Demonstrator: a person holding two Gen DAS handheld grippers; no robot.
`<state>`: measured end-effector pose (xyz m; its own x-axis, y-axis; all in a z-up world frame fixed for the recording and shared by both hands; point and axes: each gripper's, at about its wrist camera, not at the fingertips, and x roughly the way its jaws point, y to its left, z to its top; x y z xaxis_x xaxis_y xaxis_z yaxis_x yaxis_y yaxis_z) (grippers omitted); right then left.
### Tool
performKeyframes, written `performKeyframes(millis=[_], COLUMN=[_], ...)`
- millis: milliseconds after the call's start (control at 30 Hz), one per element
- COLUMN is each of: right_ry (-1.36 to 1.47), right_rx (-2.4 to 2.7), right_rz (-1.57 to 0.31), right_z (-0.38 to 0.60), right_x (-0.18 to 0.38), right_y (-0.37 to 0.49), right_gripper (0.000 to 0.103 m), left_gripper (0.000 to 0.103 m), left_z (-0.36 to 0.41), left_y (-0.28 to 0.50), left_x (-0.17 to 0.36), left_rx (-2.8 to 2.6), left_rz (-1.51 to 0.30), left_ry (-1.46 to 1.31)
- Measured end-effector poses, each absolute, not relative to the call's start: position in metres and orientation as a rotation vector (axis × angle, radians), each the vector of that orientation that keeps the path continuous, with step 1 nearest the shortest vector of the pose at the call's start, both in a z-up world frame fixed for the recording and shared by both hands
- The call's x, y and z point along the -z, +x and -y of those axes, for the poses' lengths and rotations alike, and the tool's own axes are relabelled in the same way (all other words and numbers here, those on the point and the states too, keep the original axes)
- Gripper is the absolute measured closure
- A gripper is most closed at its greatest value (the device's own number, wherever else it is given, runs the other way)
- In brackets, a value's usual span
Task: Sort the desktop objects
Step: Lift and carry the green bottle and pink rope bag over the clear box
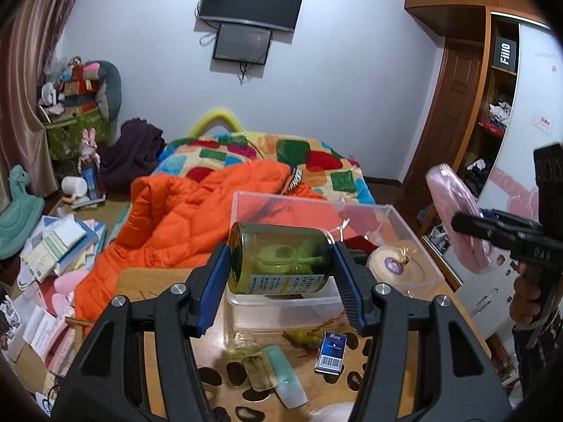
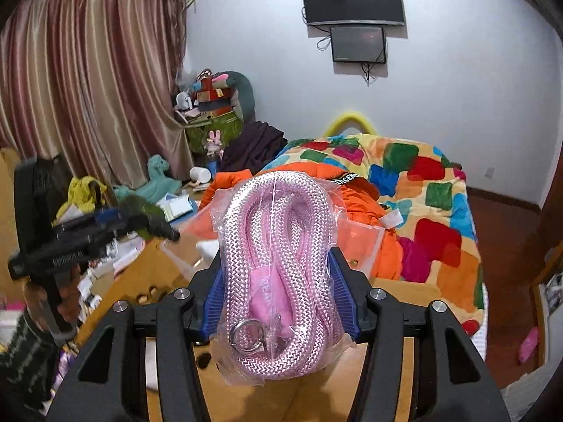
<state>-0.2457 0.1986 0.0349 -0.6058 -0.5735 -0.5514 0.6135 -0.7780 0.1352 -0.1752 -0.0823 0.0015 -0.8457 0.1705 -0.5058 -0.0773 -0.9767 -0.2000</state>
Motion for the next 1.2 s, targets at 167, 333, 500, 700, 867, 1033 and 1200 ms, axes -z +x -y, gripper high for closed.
performKeyframes(millis=[167, 333, 500, 700, 867, 1033, 1200], right_ry=[0.810, 0.846, 0.889, 0.891, 0.879, 0.890, 0.910], right_rx=[2.302, 2.252, 2.243, 2.298, 2.326, 2.336, 2.337], right_rz=[-0.078, -0.054, -0.047, -0.123, -0.212, -0.259, -0.298], right_z=[-0.178, -0.157, -0.141, -0.127, -0.114, -0.107, -0.106], right_x=[-0.020, -0.004, 0.009, 0.016, 0.018, 0.021, 0.020], right_y=[-0.261, -0.275, -0.291, -0.303, -0.303, -0.304, -0.301], right_gripper=[0.053, 0.053, 0.053, 0.052, 0.051, 0.046, 0.045], left_gripper=[0.045, 0.045, 0.045, 0.045, 0.045, 0.045, 0.044], left_z=[0.078, 0.074, 0.075, 0.070, 0.063, 0.060, 0.063], left_y=[-0.189, -0.199, -0.204, -0.212, -0.214, -0.212, -0.206], left_x=[0.016, 0.024, 0.028, 0.037, 0.042, 0.042, 0.034], left_rx=[-2.841, -2.818, -2.805, -2.774, -2.787, -2.784, -2.793], left_rz=[0.277, 0.253, 0.248, 0.226, 0.173, 0.149, 0.155], left_ry=[-0.874, -0.897, -0.895, -0.938, -0.949, -0.954, -0.934])
